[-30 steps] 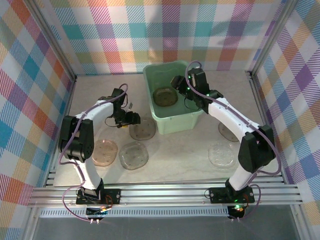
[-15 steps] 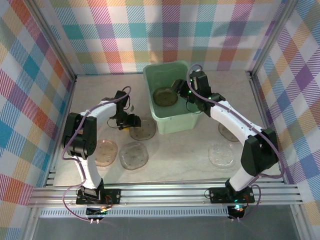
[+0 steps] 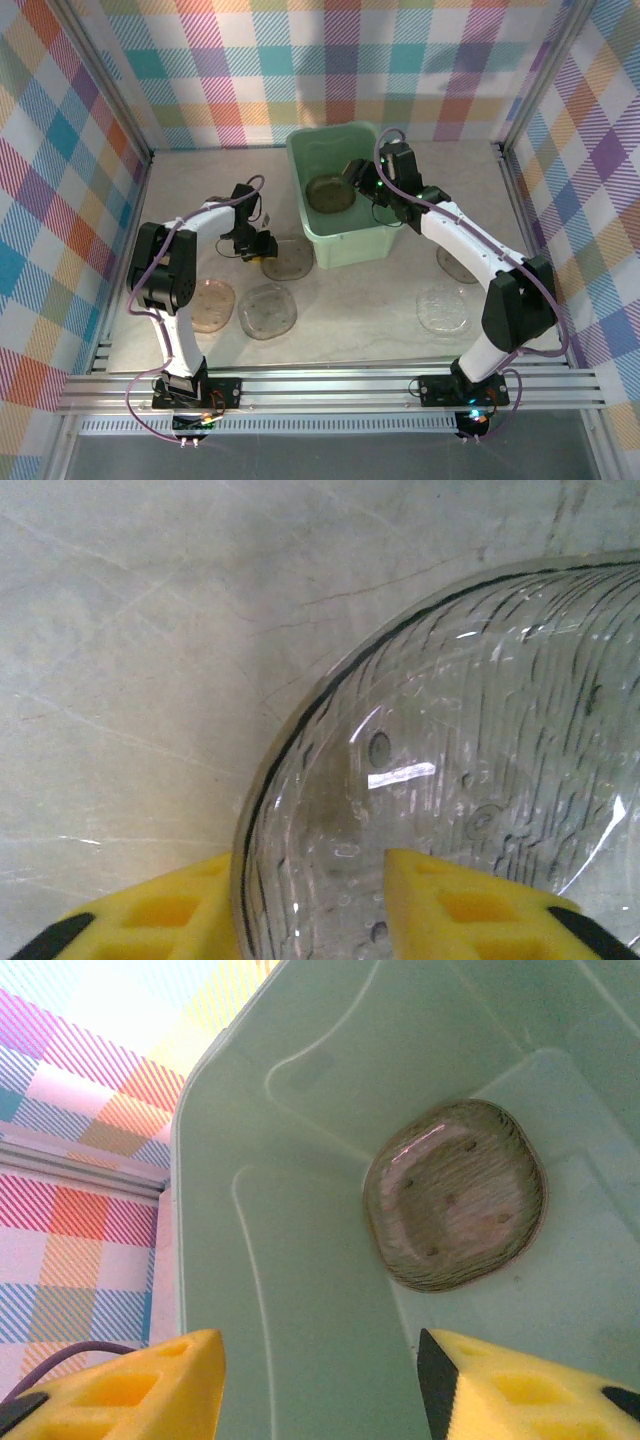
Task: Place the plates into the plastic bin on the countertop
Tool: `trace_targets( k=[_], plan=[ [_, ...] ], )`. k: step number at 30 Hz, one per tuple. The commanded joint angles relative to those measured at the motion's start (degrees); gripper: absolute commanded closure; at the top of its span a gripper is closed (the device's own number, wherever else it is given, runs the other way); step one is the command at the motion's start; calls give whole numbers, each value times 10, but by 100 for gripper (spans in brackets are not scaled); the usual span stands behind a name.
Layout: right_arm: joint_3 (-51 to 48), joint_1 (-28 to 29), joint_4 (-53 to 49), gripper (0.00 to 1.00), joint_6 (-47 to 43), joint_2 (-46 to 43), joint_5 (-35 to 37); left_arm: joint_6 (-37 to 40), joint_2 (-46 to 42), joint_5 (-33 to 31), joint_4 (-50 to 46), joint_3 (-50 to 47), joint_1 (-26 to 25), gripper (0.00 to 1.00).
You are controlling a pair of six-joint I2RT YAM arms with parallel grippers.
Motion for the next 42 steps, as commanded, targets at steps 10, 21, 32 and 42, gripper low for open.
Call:
trace_targets(
  k=[10, 21, 32, 42],
  plan=[
    [-9, -4, 17, 47, 8, -6, -11, 13, 11, -25, -29, 4, -6, 84],
    [-2, -4, 19, 45, 15, 8, -12, 11, -21, -56, -55, 15, -4, 100],
    [54, -9, -51, 34, 2, 27, -3, -8, -130, -173, -69, 23, -4, 100],
    [151, -21, -85, 27, -143, 56, -88, -14, -227, -279, -54, 83, 5, 100]
  ],
)
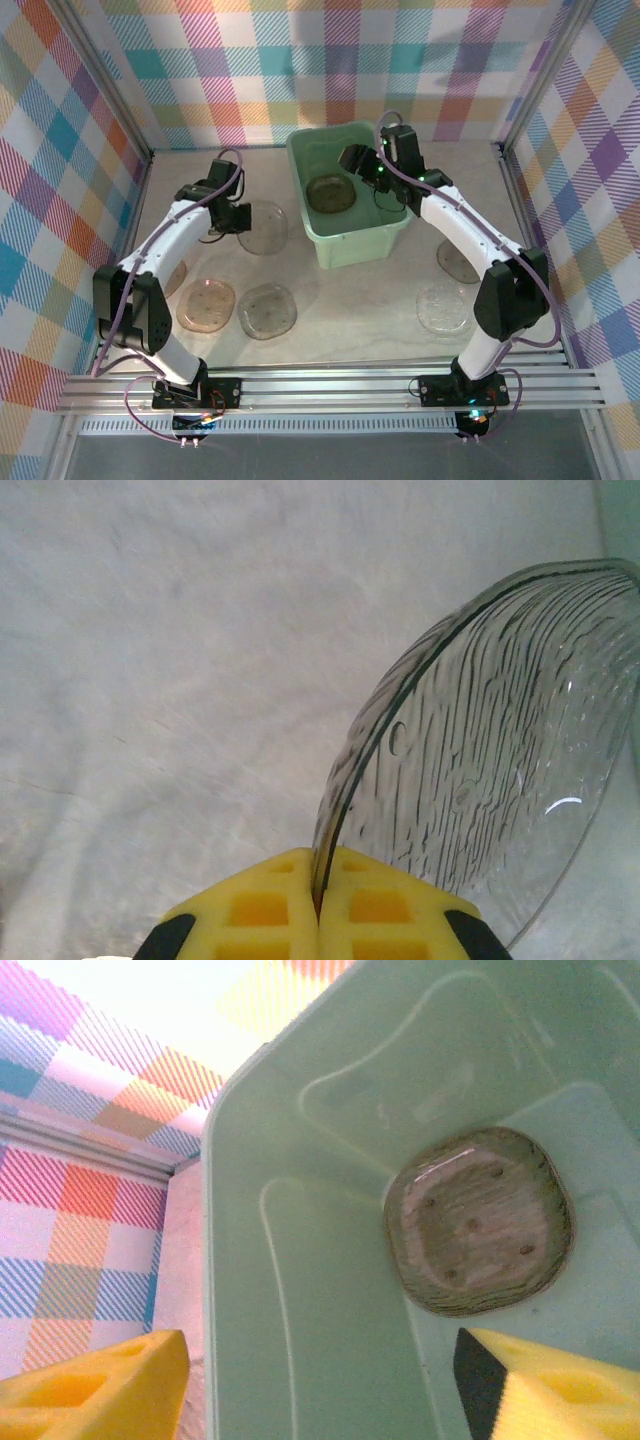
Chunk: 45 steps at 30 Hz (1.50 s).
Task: Place the plates into the plastic bin on the countertop
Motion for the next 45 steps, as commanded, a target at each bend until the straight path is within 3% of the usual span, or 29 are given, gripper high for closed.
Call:
trace_targets(
  k=[1, 5, 11, 17, 25, 36, 45],
  plan=[
    [53, -4, -28, 27, -94, 9, -44, -14, -44, -60, 2, 47, 8, 100],
    [91, -10, -35, 29, -142, 15, -98, -24, -68, -48, 40, 80, 16, 100],
    [141, -37, -46, 37, -191, 26, -222, 8, -71, 10, 74, 128, 16, 100],
    [158, -40, -60, 46, -253, 18, -287, 19, -58, 94, 95, 167, 15, 100],
    [180, -34, -101, 54, -292, 30, -292, 6, -38, 193, 140, 184, -6, 100],
    [187, -28, -92, 58, -297, 45, -303, 6, -10, 220, 136, 216, -35, 100],
    [190, -12, -111, 64, -305, 56, -241, 13, 14, 225, 126, 246, -52, 100]
  ],
)
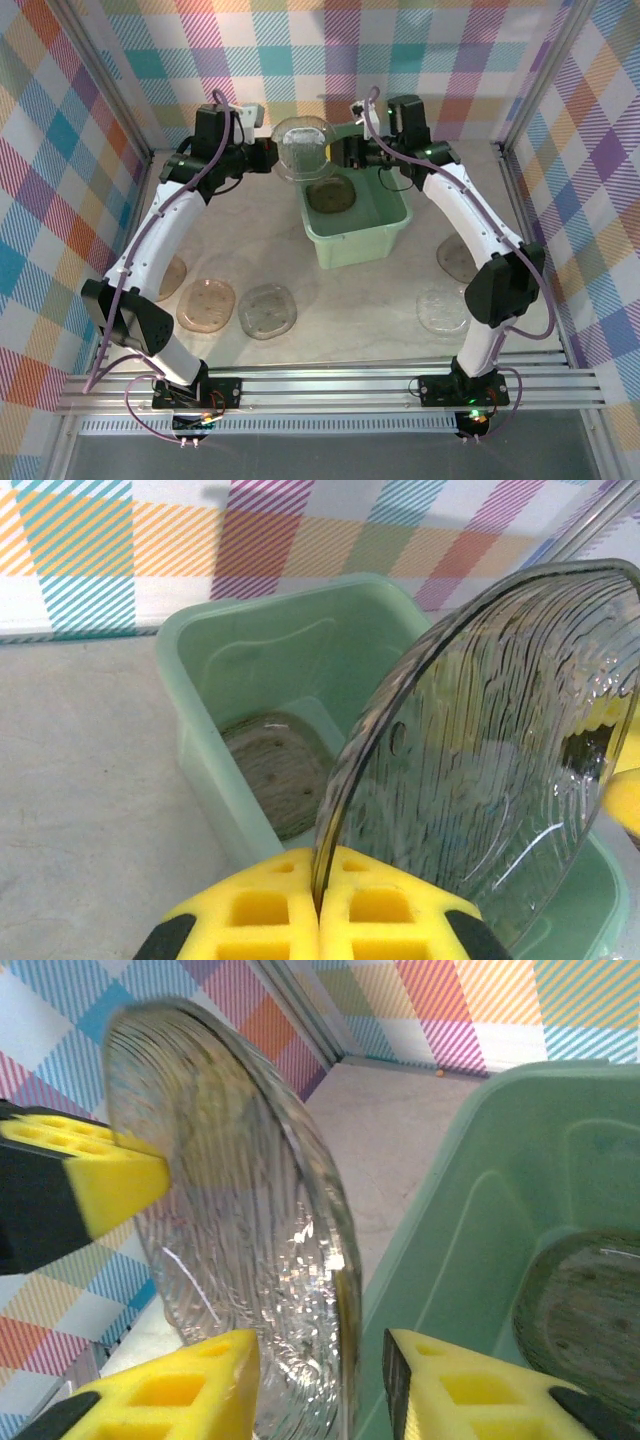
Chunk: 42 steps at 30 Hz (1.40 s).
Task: Place the plates into the plastic bin on the countertop
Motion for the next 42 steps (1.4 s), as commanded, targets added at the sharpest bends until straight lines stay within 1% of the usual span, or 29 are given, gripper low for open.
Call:
trace_targets(
  k=[1, 9, 16, 18, 19, 20, 27, 33, 36, 38, 42],
  plan=[
    [18, 5, -9, 64, -18, 0, 28, 11, 6, 14, 10, 28, -9, 100],
    [14, 5, -16, 77, -16, -2, 62, 25, 10, -9, -6, 38, -18, 100],
    [11, 6, -19, 79, -20, -3, 81, 39, 18, -29, -28, 53, -27, 100],
    [10, 6, -20, 81, -21, -3, 85, 43, 21, -32, -32, 57, -29, 100],
    [11, 7, -20, 84, -22, -3, 85, 44, 23, -32, -33, 59, -30, 100],
    [10, 7, -21, 85, -22, -2, 86, 44, 24, -31, -33, 60, -31, 100],
    [10, 12, -29, 87, -30, -1, 108, 50, 37, -37, -48, 76, -34, 100],
    [10, 16, -35, 87, -30, 2, 132, 59, 48, -49, -66, 94, -37, 100],
    [13, 16, -36, 82, -28, 4, 141, 65, 54, -52, -73, 102, -39, 100],
    [14, 16, -36, 77, -27, 4, 144, 68, 56, -54, -74, 104, -40, 100],
    [12, 16, -33, 74, -19, 5, 149, 73, 60, -59, -80, 108, -40, 100]
  ],
)
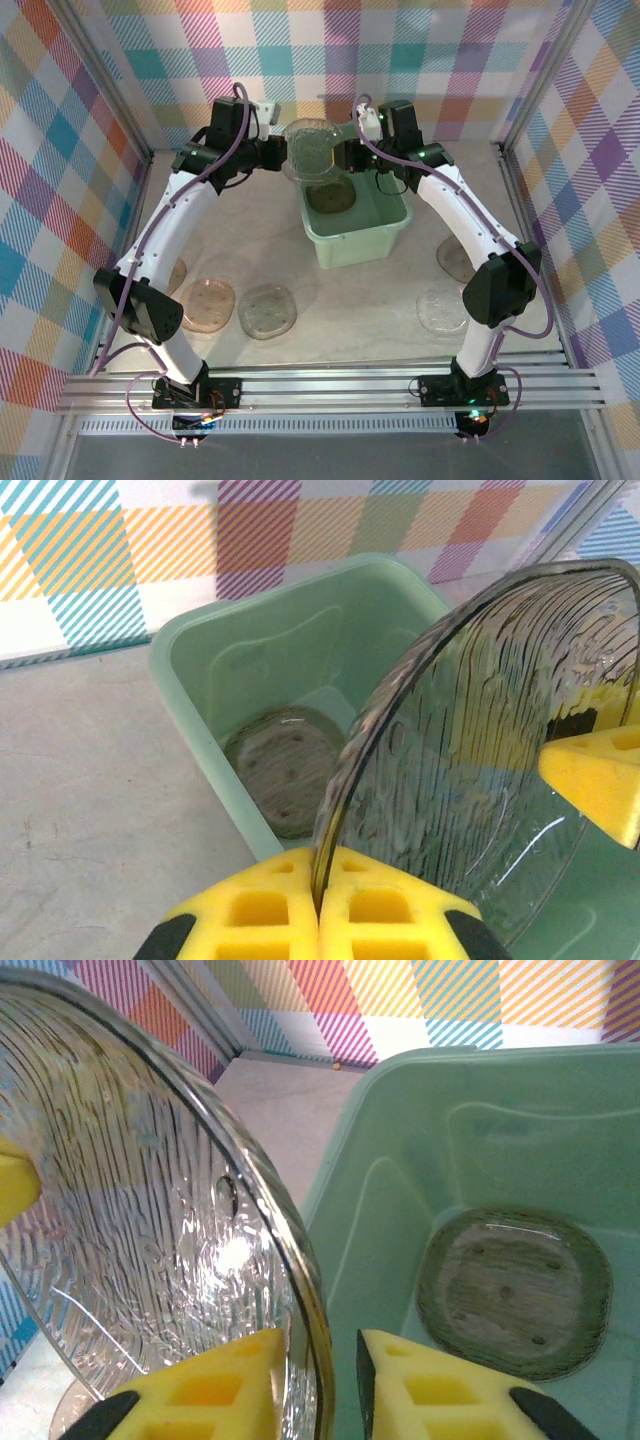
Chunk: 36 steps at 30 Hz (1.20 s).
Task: Place the plates into the plastic bin on the countertop
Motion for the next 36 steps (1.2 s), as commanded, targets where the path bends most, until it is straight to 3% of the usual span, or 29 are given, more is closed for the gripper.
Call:
trace_targets(
  k=[1, 7, 33, 36],
  plan=[
    [11, 1, -2, 74, 5, 1, 16, 17, 8, -8, -17, 25, -7, 100],
    [12, 1, 2, 83, 5, 3, -1, 19, 14, -2, -19, 32, -7, 100],
    [4, 2, -3, 96, 3, 8, -25, 10, 9, 21, -2, 21, -7, 100],
    [2, 1, 1, 100, 10, 8, -35, 7, 7, 10, 0, 14, -7, 93]
  ],
)
